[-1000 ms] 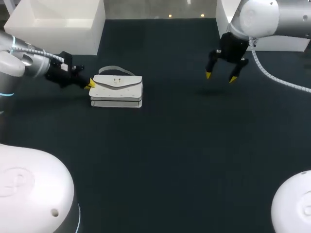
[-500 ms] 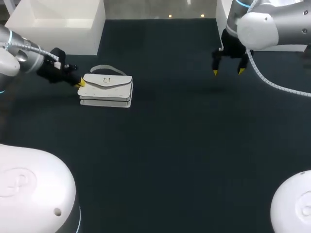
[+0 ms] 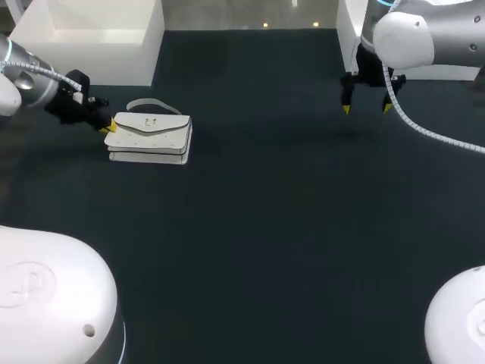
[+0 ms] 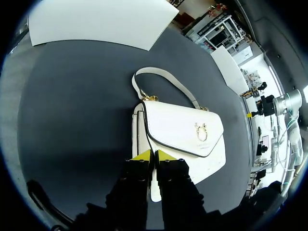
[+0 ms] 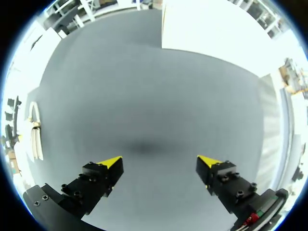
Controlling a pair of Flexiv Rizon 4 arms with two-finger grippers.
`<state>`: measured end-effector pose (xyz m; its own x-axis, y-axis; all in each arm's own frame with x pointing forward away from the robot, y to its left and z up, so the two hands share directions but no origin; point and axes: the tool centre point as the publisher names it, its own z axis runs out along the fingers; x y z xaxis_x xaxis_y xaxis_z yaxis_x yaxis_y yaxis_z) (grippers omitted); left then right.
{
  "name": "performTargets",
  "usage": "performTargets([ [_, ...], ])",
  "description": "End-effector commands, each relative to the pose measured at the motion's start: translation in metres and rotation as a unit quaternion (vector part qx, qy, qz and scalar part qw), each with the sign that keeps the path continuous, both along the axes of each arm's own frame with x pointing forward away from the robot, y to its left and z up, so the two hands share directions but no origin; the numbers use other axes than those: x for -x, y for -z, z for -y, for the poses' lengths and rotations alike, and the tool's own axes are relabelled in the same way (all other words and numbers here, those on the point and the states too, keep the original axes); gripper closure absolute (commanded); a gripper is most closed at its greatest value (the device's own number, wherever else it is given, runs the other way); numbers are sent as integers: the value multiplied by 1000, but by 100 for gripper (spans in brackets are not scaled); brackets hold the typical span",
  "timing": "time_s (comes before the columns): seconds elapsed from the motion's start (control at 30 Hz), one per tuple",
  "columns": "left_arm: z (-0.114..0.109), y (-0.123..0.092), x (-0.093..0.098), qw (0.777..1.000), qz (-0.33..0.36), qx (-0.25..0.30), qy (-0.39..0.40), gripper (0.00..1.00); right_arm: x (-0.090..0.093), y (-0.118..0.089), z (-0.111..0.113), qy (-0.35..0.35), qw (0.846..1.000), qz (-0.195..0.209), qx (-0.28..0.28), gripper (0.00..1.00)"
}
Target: Pick up the bag, open it, inspect its contents, close it, and place it on the opposite side
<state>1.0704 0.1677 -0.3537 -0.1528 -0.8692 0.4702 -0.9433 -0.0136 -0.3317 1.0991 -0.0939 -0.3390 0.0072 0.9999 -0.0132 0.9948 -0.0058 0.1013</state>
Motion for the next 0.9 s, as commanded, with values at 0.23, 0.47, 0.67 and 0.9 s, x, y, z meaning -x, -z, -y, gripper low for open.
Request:
performTargets([
  [0.23, -31, -6, 0, 1000, 1, -22, -12, 100, 2, -19, 16, 13, 1000, 2, 5, 0],
  [0.47, -56, -9, 1, 999, 7, -5, -34, 100, 3, -23, 21, 23, 1000, -1, 6, 0],
  [0.67, -76, -11, -2, 999, 14, 5, -46, 100, 3, -23, 21, 23, 1000, -1, 6, 0],
  [0.9, -97, -13, -13, 998, 19, 19, -54, 100, 3, -23, 21, 23, 1000, -1, 6, 0],
])
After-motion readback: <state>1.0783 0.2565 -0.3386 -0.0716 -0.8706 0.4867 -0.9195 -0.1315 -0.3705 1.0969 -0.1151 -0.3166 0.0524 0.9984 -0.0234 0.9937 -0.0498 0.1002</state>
